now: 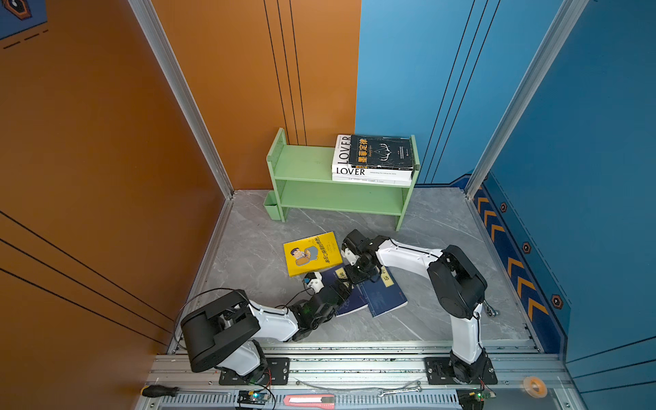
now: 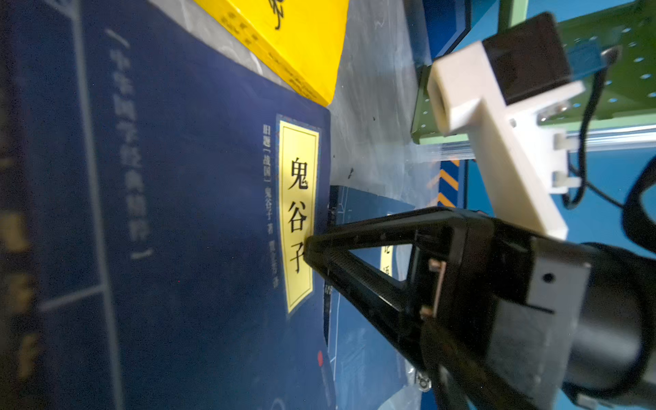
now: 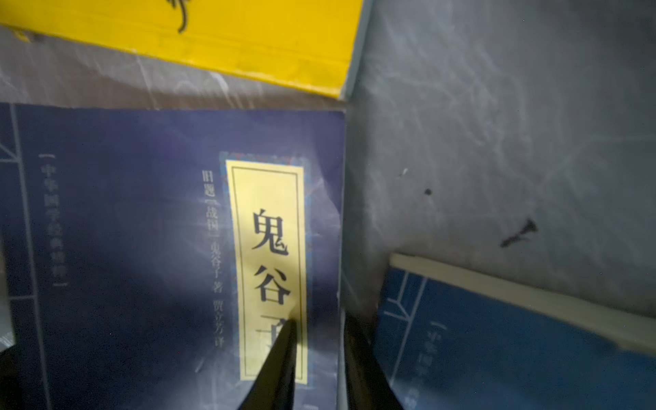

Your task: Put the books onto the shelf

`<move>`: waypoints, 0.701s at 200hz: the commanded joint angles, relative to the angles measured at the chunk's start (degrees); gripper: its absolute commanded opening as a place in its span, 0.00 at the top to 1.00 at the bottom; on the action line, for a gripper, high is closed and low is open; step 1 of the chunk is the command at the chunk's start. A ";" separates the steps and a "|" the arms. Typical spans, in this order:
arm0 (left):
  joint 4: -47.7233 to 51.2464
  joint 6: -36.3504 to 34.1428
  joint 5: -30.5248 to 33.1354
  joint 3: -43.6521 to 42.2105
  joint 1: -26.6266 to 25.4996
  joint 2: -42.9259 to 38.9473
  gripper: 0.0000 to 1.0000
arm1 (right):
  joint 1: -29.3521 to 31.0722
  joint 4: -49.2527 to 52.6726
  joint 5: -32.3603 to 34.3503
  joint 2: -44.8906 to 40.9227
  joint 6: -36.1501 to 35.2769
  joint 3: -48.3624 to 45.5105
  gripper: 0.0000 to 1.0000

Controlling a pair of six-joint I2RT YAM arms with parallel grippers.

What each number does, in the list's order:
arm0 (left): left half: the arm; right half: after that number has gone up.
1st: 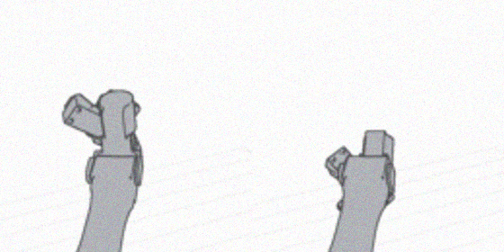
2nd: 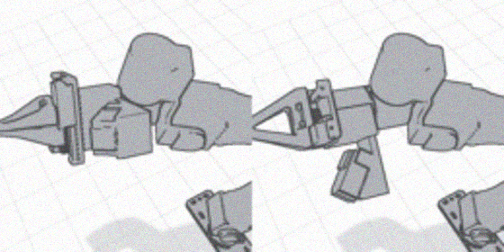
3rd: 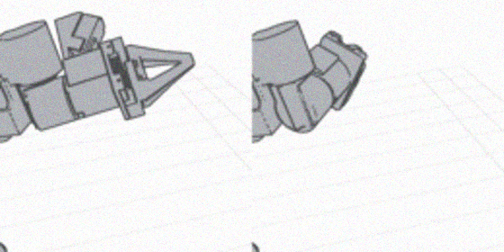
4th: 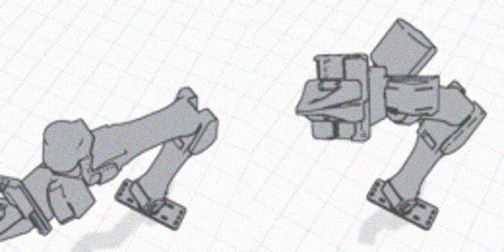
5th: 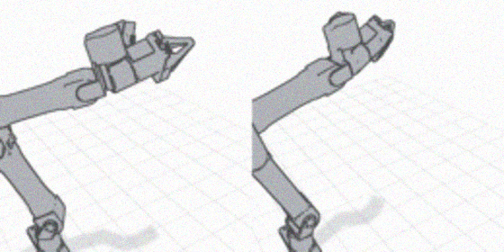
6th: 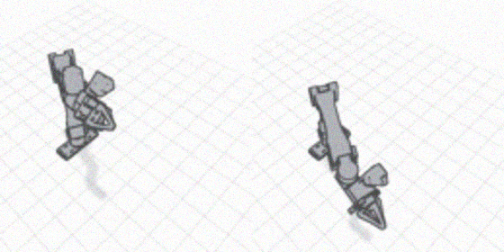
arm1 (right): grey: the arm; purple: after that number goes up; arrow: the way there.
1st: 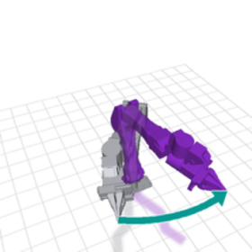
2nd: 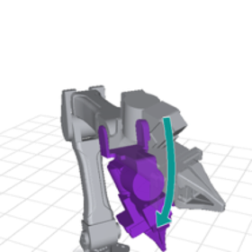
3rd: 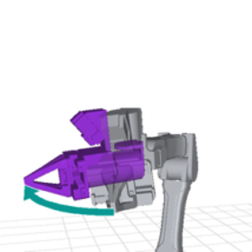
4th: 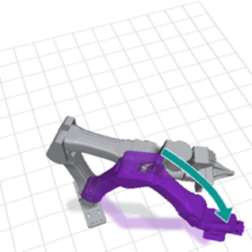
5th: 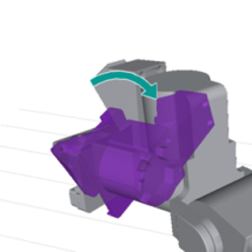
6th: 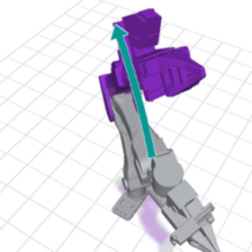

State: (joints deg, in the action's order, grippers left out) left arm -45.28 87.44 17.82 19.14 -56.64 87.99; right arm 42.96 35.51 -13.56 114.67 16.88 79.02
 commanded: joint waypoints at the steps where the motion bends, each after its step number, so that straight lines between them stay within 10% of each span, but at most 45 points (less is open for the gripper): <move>1: -16.60 0.78 -3.91 1.32 0.03 5.95 0.22 | 1.96 1.65 -1.48 3.54 -0.79 -2.36 0.74; 71: -10.20 4.14 -2.53 2.18 -0.26 6.41 0.29 | -2.01 0.04 -2.15 0.79 1.41 -4.18 0.74; 140: -5.28 4.54 -5.04 3.54 -0.04 5.33 0.82 | -4.25 -2.37 -3.38 -2.57 3.07 -5.72 0.74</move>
State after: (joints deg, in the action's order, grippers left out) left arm -50.81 92.05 15.90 20.49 -56.64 94.02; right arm 39.27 31.83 -17.37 112.84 18.74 75.37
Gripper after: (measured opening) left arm 0.560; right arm 0.259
